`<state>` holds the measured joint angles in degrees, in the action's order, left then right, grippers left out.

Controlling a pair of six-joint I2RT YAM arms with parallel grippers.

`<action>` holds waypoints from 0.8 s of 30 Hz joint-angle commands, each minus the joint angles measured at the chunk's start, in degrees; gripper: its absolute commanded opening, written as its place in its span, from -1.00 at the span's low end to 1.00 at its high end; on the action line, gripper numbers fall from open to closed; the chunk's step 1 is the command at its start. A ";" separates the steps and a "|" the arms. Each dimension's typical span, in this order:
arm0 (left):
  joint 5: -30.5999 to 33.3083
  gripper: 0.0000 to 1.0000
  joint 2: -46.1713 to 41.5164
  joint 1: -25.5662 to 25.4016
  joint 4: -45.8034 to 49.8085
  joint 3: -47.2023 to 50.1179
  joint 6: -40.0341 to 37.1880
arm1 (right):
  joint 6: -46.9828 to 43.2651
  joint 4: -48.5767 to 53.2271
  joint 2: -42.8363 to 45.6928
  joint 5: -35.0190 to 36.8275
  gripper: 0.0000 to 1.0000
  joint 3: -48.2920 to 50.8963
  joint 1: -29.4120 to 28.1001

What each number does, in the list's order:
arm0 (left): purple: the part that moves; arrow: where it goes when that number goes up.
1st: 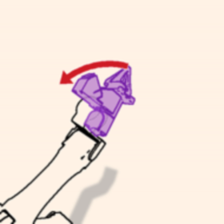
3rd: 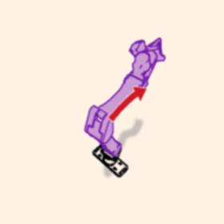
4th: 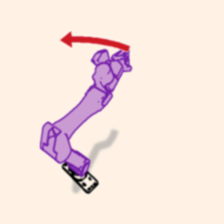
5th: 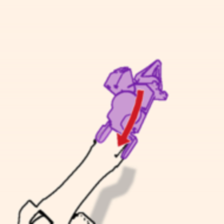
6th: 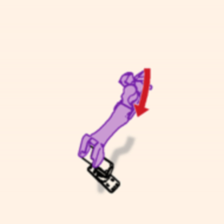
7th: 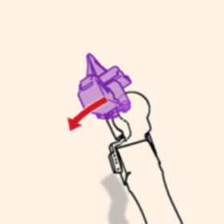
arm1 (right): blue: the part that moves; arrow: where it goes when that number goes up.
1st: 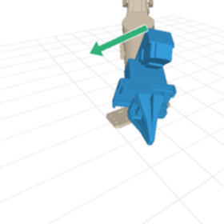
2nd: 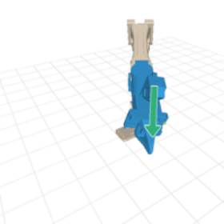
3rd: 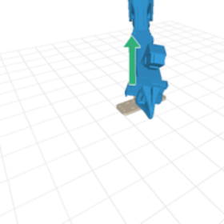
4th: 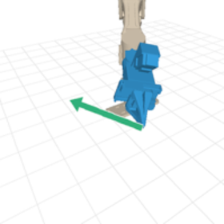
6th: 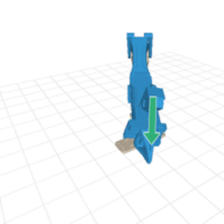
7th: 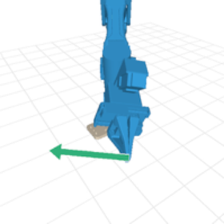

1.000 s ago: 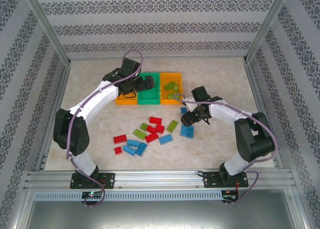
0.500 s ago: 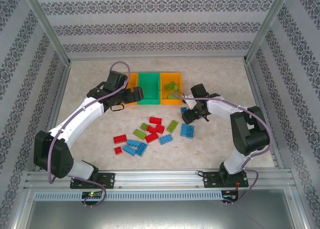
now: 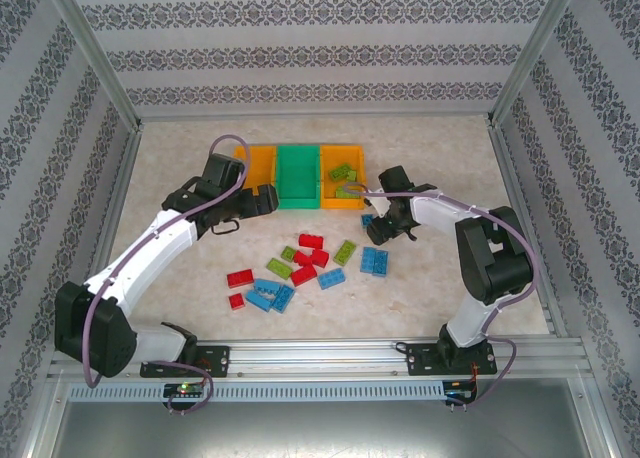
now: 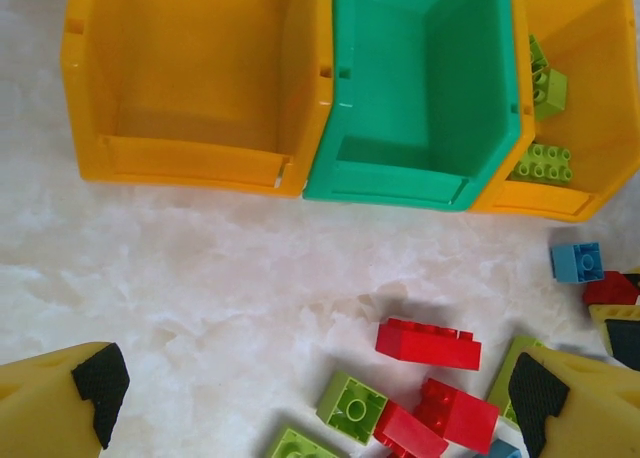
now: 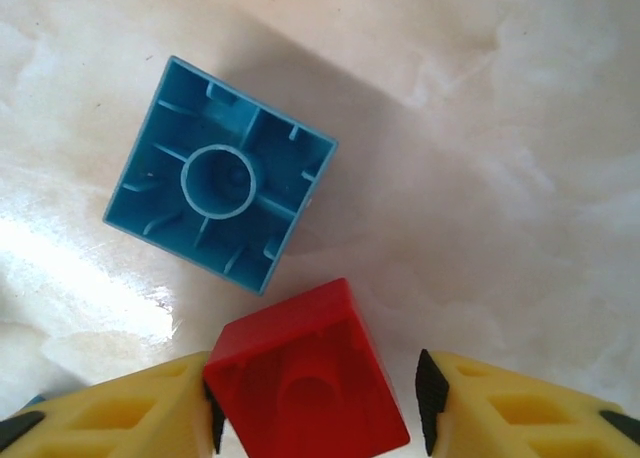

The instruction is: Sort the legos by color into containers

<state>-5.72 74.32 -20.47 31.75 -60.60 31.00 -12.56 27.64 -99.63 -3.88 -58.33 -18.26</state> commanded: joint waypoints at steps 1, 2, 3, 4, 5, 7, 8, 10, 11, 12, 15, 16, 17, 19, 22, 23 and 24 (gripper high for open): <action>0.18 0.99 -1.12 1.09 1.04 1.59 -1.30 | 0.55 1.57 1.04 -0.92 -0.03 -0.54 -0.71; 0.10 0.99 -1.11 1.28 1.04 1.92 -1.30 | 0.84 1.51 1.30 -1.27 -0.07 -0.17 -0.83; -0.09 0.99 -1.11 1.37 1.04 2.18 -1.23 | 0.93 1.46 1.49 -1.17 -0.09 0.21 -0.90; -0.20 0.99 -1.11 1.44 0.99 2.39 -1.21 | 1.32 1.50 1.70 -1.09 -0.10 0.49 -1.00; -0.44 0.99 -1.13 1.49 0.95 2.56 -1.18 | 1.46 1.63 1.83 -1.09 -0.12 0.82 -1.12; -0.77 0.99 -1.23 1.75 0.73 2.88 -1.12 | 1.58 2.03 1.81 -0.97 -0.17 1.08 -1.32; -0.87 0.99 -1.28 1.70 0.68 2.93 -1.12 | 1.77 2.30 1.72 -0.74 -0.20 1.10 -1.46; -0.90 0.99 -1.21 1.76 0.75 2.94 -1.12 | 2.22 2.83 1.59 -0.19 -0.25 0.78 -1.62; -0.88 0.99 -1.32 1.88 0.82 2.94 -1.21 | 2.52 3.07 1.70 -0.16 -0.26 0.74 -1.67; -0.88 0.99 -1.43 1.91 0.85 2.90 -1.21 | 2.62 3.21 1.93 -0.23 -0.27 0.68 -1.76; -0.63 0.99 -1.82 2.09 0.97 3.32 -1.30 | 2.89 3.15 3.30 -0.16 -0.30 1.18 -2.13; -0.58 0.99 -2.06 2.03 1.04 3.54 -1.30 | 2.97 3.21 4.00 -0.24 -0.30 1.28 -2.23; -0.40 0.99 -2.11 2.15 1.01 3.74 -1.30 | 3.14 3.30 4.77 -0.62 -0.31 1.43 -2.37; -0.37 0.99 -2.13 2.27 1.04 4.15 -1.36 | 3.41 3.56 6.39 -1.59 -0.33 1.36 -2.86; -0.43 0.99 -1.91 2.44 0.95 4.70 -1.64 | 4.56 3.36 8.79 -4.26 -0.34 0.87 -4.21; -0.44 0.99 -1.79 2.51 0.79 4.95 -1.88 | 5.17 3.13 9.28 -5.92 -0.34 0.49 -4.98; -0.54 0.99 -1.51 2.47 0.77 5.13 -2.28 | 5.58 2.96 9.59 -7.35 -0.35 0.07 -6.13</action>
<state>-5.96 73.43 -18.74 32.05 -56.38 30.37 -9.06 30.00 -92.09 -6.48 -57.58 -22.20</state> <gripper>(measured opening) 0.994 0.337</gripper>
